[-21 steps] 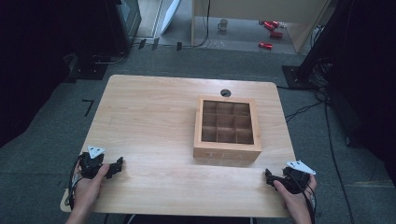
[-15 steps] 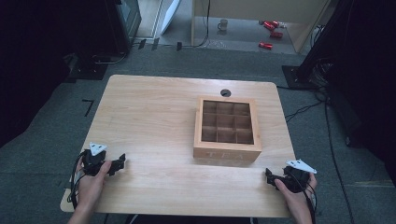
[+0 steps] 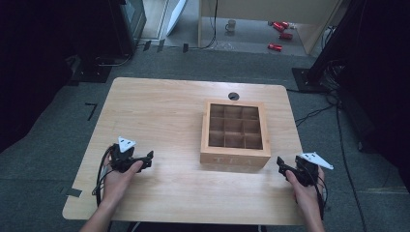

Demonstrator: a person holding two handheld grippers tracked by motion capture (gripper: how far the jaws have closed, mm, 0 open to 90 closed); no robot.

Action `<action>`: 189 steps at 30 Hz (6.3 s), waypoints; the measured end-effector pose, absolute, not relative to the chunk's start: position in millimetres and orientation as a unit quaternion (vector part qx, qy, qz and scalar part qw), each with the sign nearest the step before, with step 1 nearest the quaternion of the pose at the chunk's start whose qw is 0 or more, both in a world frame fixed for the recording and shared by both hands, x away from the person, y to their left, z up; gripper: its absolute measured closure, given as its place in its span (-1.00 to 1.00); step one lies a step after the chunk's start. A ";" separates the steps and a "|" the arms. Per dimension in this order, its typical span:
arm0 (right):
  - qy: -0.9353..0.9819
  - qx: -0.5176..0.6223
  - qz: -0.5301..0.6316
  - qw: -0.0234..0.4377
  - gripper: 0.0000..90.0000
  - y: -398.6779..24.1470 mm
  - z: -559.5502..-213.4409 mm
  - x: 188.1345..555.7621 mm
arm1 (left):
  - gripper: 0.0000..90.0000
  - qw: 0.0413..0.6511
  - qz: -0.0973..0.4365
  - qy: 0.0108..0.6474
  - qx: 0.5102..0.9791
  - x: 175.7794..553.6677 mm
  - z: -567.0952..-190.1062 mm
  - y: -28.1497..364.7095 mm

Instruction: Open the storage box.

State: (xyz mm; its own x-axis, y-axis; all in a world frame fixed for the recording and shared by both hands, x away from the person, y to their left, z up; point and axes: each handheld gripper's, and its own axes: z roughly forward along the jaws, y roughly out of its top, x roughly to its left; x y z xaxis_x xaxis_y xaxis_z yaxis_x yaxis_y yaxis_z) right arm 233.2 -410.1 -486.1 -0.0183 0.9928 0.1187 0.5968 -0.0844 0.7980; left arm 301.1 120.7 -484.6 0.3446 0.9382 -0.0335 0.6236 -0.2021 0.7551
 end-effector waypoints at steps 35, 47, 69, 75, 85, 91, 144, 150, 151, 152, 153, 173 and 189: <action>0.613 0.603 0.445 0.251 1.00 -379.4 -490.8 288.9 | 1.00 0.460 0.116 0.391 0.789 331.3 -480.1 -13.4; 0.618 0.598 0.455 0.231 1.00 -362.3 -488.8 286.5 | 1.00 0.462 0.110 0.402 0.783 322.5 -478.3 11.1; 0.639 0.568 0.469 0.222 1.00 -293.4 -487.0 282.7 | 1.00 0.453 0.133 0.423 0.773 296.9 -475.1 79.7; 0.637 0.570 0.469 0.222 1.00 -286.1 -487.4 281.9 | 1.00 0.459 0.122 0.433 0.766 292.0 -476.0 86.7; 0.640 0.568 0.468 0.220 1.00 -283.1 -491.1 281.9 | 0.87 0.458 0.099 0.419 0.778 275.9 -478.2 100.7; 0.641 0.564 0.474 0.213 1.00 -281.6 -492.8 282.4 | 0.75 0.463 0.094 0.404 0.783 263.9 -479.9 110.1; 0.695 0.479 0.502 0.189 0.40 -307.4 -477.9 228.1 | 0.75 0.490 0.086 0.381 0.779 264.0 -466.9 102.9; 0.692 0.469 0.515 0.186 0.37 -310.0 -473.8 223.0 | 0.76 0.492 0.082 0.381 0.778 264.3 -465.9 103.6; 0.693 0.467 0.516 0.186 0.36 -310.2 -473.4 222.3 | 0.76 0.492 0.081 0.381 0.779 264.4 -465.8 103.7; 0.695 0.466 0.516 0.182 0.34 -310.4 -473.3 221.4 | 0.76 0.492 0.081 0.381 0.778 264.4 -465.8 103.7; 0.697 0.463 0.517 0.180 0.32 -310.8 -473.4 220.8 | 0.76 0.492 0.081 0.381 0.778 264.4 -465.7 103.6; 0.717 0.447 0.495 0.204 0.19 -292.4 -473.4 220.5 | 0.80 0.504 0.071 0.382 0.772 265.8 -460.5 102.7; 0.713 0.447 0.501 0.200 0.20 -290.2 -473.0 221.9 | 0.80 0.503 0.072 0.382 0.772 265.6 -460.3 102.8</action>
State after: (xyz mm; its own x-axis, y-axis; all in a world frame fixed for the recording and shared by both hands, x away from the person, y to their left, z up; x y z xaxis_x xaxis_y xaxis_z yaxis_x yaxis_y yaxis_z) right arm 221.9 -290.2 -473.0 -0.5207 0.8383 0.1619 0.4364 0.0983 0.8944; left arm 265.6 102.8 -460.3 0.6980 0.6619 -0.2731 0.5178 -0.2031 0.8311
